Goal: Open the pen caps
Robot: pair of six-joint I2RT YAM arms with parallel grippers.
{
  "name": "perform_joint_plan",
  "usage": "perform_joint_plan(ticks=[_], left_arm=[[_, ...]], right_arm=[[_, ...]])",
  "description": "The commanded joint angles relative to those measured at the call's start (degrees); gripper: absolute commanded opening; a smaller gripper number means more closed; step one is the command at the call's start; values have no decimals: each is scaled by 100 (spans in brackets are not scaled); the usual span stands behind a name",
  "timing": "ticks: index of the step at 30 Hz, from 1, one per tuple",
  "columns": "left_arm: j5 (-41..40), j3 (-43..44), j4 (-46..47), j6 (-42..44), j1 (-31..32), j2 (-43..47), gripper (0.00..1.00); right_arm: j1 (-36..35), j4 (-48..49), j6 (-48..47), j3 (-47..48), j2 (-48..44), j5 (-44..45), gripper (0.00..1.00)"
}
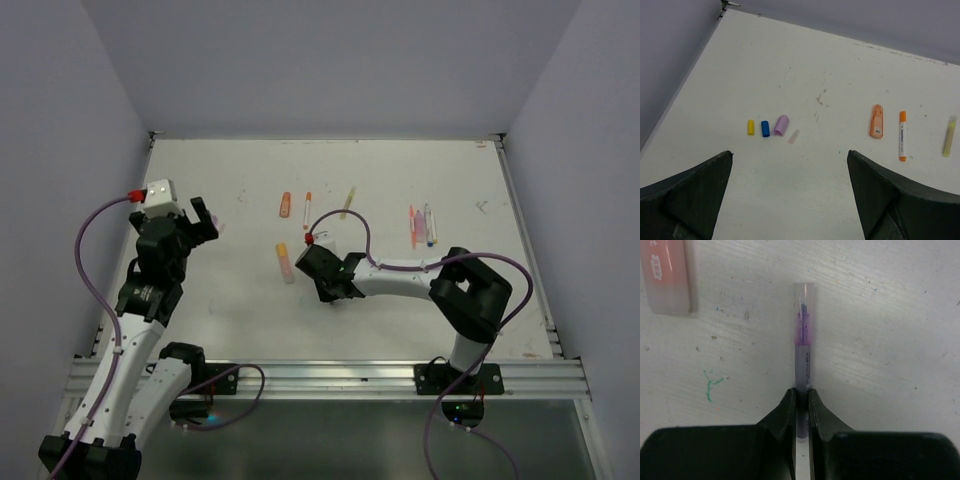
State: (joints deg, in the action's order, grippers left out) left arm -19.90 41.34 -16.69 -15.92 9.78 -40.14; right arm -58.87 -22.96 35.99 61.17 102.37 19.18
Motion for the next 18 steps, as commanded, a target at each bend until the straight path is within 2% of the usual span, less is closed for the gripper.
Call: perform_joint_plan(ticks=[1,3,7,11,13,16,18], left_arm=[[705,14,342,-226,-11,-221,100],[1390,76,315,-367,-11,-336,100],[2507,67,359,-1112,-11,-748,100],[3718,-292,1043,-1887,-11,-1074,100],[3836,-433,1325,-2272,41,-1232,100],[3503,-548,1536,-2634,348,-1399,100],[3046,-531,1763,-2740,804,-1558,100]], right_arm=[[-2,-103,31,9,64,297,5],[-2,-25,-65,-8,-84,384,1],[-10,484,-346,-254,-568,394,0],[-2,1187,-610,-544,-1104,148,0],[-2,1758,-768,-815,-1323,-106,0],[-10,2637,-970,-1202,-1780,-388,0],[-10,3206,-1076,-1387,-2009,-651,0]])
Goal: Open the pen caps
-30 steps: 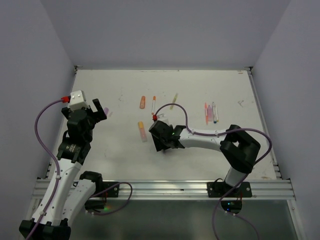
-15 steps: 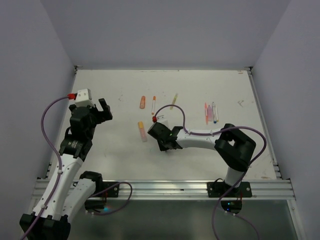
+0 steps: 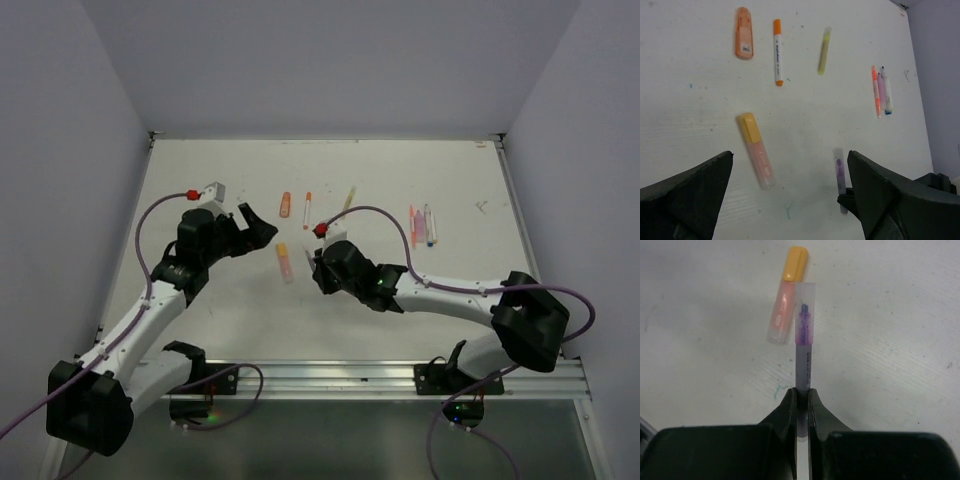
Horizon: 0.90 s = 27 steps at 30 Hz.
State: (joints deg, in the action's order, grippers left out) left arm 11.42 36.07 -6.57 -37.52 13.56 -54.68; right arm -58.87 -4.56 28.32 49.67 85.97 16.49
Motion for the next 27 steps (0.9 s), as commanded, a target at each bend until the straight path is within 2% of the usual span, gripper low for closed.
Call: perform_joint_plan(ticks=[1,2,4,6,7,11,16,17,24,27], left_arm=[[-235,13,858,-677,602,-227,100],[-446,22,911,-739,943,-297,98],[-535,14,1121,-914,1183,-464,96],[-833,31,1341,-1020,1516,-648,88],[-878,40,1342,-1021,1561,-650,88],[-1071,154,1378,-1056,1807,-886,75],[-1483,242,1290,-1082,2150,-1168,70],[-1537,233,1290,-1100,2185,-1194,65],[-1757,251,1316,-1109,2318,-1256,50],[-1792,268,1351,-1109,2344,-1265,40]], right_arm=[[-10,1509,-335,-369,-414,-453,0],[-10,1719,-353,-423,-519,-541,0],[-10,1896,-362,-563,-590,-594,0],[-10,2133,-397,-677,-730,-673,0],[-10,2134,-397,-678,-731,-674,0],[-10,2231,-388,-730,-757,-709,0],[-10,2284,-388,-748,-758,-709,0],[-10,2284,-388,-748,-749,-700,0],[-10,2301,-397,-748,-687,-682,0],[-10,2310,-397,-740,-652,-674,0]])
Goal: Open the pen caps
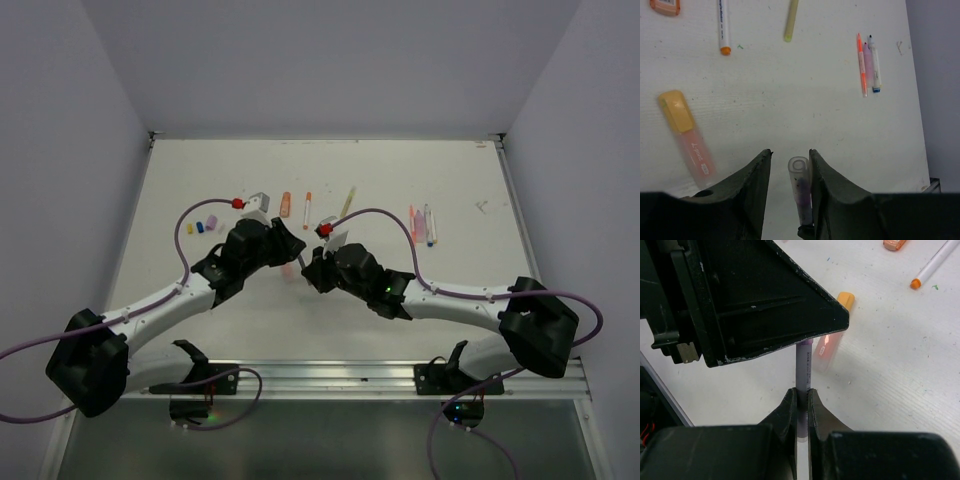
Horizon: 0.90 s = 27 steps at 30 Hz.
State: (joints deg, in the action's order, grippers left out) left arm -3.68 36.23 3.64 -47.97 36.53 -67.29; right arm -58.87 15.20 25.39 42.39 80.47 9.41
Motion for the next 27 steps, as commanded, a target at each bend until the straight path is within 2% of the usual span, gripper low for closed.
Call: perform_joint_plan(ticks=[1,6,8,9,10,13,14,16,23,27], left_arm=[[-273,244,339,-73,47,-4,39],[-326,227,365,-108,47,5,16],[-326,201,401,-125,56,31,2],[-317,183,409,-125,56,57,0],[-282,165,436,-125,56,58,0],[-230,139,480,-55,56,119,0],[-177,148,480,-38,56,128,0],[-98,87,532,15,56,207,0],[-10,-54,673,121,73,470,0],[-1,-89,691,147,99,515,0]], right_arm=[[-10,334,-113,-12,-93,17,0],[-10,352,-95,6,-40,-27,0],[-10,387,-95,-3,-22,-53,0],[-10,387,-87,-3,-5,-97,1],[-10,396,-78,6,13,-123,9],[-10,387,-16,67,39,-194,23],[-10,361,-8,85,57,-185,32],[-10,335,-7,190,118,-133,35],[-2,194,-95,682,417,-18,36],[-10,185,-113,779,452,-1,28]])
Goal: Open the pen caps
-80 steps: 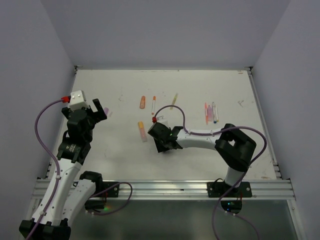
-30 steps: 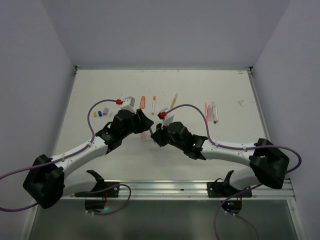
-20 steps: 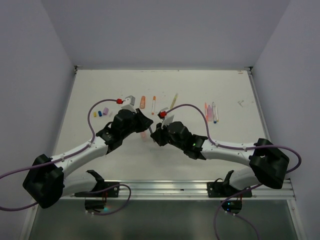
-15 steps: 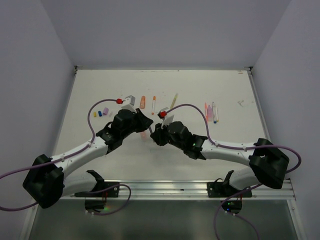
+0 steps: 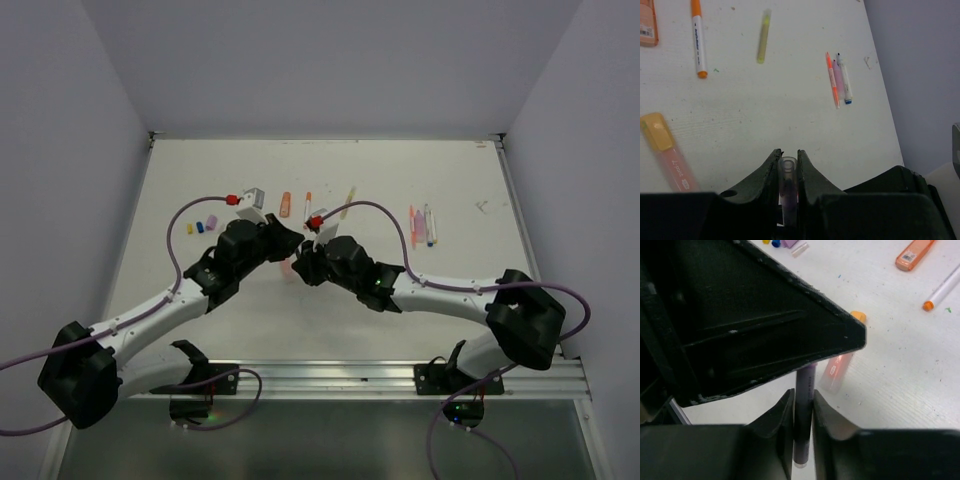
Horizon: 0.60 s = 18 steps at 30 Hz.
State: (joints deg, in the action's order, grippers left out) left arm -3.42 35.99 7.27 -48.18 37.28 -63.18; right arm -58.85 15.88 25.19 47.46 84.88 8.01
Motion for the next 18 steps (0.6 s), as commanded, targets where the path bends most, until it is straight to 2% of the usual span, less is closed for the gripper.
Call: perform_joint_plan(ticks=[1,4,11,18], left_arm=[[-36,-83,337,169,17,104,0],[-228,-75,311,108,17,226,0],[-1195,470,135,160,-176,491,0],[-1486,1077,424,-94,-1045,420,0]], right_arm=[[-4,82,-85,290,2,139,15],[-4,-119,-146,264,-42,157,0],[-12,-655,-392,-87,-314,-1,0],[-12,-920,-533,-527,-560,-98,0]])
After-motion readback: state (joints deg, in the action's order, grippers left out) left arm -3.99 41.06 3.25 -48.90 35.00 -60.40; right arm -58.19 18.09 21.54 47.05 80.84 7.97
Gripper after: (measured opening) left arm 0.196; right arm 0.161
